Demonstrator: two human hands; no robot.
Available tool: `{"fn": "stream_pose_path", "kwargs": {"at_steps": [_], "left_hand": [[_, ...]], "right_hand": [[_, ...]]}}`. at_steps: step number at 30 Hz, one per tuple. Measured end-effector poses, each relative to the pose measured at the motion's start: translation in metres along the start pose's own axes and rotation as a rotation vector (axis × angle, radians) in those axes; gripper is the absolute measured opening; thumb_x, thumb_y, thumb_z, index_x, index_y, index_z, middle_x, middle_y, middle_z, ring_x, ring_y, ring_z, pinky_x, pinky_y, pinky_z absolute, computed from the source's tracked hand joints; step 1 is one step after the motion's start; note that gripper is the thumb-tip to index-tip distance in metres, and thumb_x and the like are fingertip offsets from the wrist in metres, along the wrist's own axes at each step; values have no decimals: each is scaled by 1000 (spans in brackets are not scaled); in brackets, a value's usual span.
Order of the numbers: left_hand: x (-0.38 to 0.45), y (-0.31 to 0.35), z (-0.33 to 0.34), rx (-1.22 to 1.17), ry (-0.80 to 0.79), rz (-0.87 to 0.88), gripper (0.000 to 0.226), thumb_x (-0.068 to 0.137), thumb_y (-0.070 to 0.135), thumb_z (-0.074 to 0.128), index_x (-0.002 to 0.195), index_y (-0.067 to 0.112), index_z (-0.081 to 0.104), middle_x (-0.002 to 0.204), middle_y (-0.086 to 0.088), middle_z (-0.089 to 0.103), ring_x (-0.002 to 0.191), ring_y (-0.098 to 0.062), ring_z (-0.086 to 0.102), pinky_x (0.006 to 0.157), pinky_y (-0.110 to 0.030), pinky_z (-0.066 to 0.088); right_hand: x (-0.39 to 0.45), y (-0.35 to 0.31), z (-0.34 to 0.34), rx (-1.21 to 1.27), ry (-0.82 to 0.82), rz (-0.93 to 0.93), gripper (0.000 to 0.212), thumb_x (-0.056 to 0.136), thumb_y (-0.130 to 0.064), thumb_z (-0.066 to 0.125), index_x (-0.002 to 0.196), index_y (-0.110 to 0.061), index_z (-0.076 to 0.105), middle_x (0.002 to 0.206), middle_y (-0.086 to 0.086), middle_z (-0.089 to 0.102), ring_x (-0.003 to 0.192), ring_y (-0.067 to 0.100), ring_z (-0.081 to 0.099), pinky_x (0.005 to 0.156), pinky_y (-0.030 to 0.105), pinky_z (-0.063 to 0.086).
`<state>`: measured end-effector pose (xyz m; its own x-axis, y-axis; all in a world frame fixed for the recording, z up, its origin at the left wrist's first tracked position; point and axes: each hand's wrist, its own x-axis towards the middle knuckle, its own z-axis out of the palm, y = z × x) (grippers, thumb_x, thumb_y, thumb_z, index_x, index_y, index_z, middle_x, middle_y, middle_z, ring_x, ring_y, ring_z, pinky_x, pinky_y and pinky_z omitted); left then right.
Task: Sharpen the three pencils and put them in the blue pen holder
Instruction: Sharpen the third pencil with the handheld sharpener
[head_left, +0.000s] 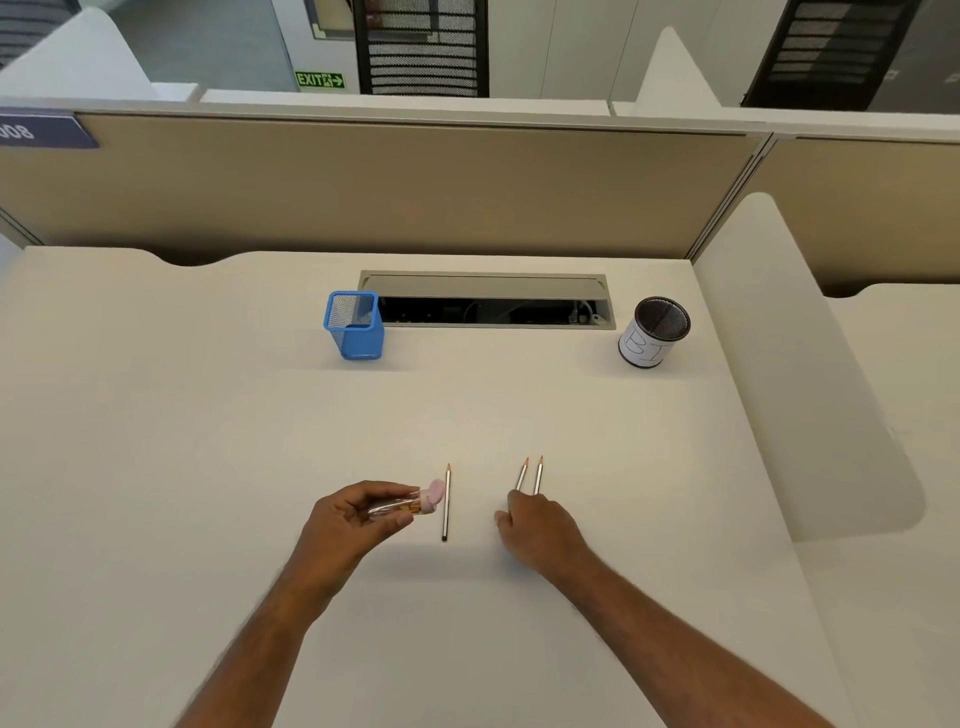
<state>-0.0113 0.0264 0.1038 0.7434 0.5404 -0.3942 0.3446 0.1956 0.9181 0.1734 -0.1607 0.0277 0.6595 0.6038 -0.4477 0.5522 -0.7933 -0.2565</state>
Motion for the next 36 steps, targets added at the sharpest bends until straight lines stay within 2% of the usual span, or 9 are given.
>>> {"fn": "stream_pose_path", "kwargs": {"at_steps": [8, 11, 16, 18, 23, 26, 30, 33, 36], "left_hand": [[1, -1, 2, 6, -3, 8, 27, 91, -3, 81, 112, 13, 83, 113, -2, 86, 112, -17, 80, 91, -18, 62], [1, -1, 2, 8, -1, 7, 27, 91, -3, 81, 111, 14, 83, 112, -2, 86, 110, -16, 80, 91, -18, 62], [-1, -1, -1, 13, 12, -4, 27, 91, -1, 82, 112, 14, 83, 113, -2, 86, 111, -17, 80, 99, -29, 61], [0, -1, -2, 12, 18, -8, 26, 91, -1, 82, 112, 15, 83, 113, -2, 86, 111, -17, 80, 101, -33, 60], [1, 0, -4, 16, 25, -8, 25, 91, -1, 82, 112, 15, 83, 112, 0, 86, 110, -14, 80, 94, -22, 63], [2, -1, -4, 17, 28, -9, 25, 92, 0, 82, 112, 15, 83, 112, 0, 86, 110, -15, 80, 96, -25, 62], [3, -2, -5, 20, 30, -18, 26, 91, 1, 82, 112, 16, 83, 113, 0, 86, 111, -15, 80, 100, -32, 59], [3, -4, -6, 15, 37, -14, 27, 91, 0, 82, 112, 18, 83, 112, 0, 86, 110, -15, 80, 94, -24, 63], [3, -5, -3, 16, 34, -21, 28, 90, 2, 84, 113, 18, 82, 113, -1, 86, 111, -15, 80, 92, -21, 63]], "right_hand": [[-2, -19, -5, 64, -11, -95, 35, 107, -45, 46, 100, -11, 54, 107, 19, 72, 100, 41, 69, 71, 37, 37], [1, -34, -1, 69, -38, -122, 40, 105, -51, 46, 93, -14, 52, 107, 18, 72, 101, 41, 68, 73, 39, 39], [10, -53, 0, 50, -78, -126, 54, 105, -56, 47, 111, -5, 63, 115, 19, 70, 109, 40, 66, 85, 42, 48], [13, -57, 1, 10, -90, -147, 53, 105, -55, 49, 114, -4, 62, 117, 20, 70, 110, 41, 66, 86, 42, 48], [14, -67, 6, -17, -89, -181, 38, 109, -35, 47, 120, -2, 62, 120, 22, 71, 110, 43, 67, 87, 43, 50], [10, -68, 8, -25, -103, -176, 32, 107, -26, 46, 119, 0, 62, 120, 23, 71, 109, 43, 67, 84, 42, 49], [-1, -57, 2, 67, -113, -163, 18, 99, -28, 50, 95, -11, 55, 107, 19, 71, 99, 41, 67, 71, 35, 37], [-10, -38, -4, 200, -106, -127, 17, 92, -33, 54, 85, -19, 49, 91, 8, 71, 81, 34, 65, 64, 38, 46], [-21, -20, -14, 398, -127, -122, 12, 92, -33, 59, 89, -23, 53, 84, 1, 72, 68, 25, 73, 59, 36, 56]]}}
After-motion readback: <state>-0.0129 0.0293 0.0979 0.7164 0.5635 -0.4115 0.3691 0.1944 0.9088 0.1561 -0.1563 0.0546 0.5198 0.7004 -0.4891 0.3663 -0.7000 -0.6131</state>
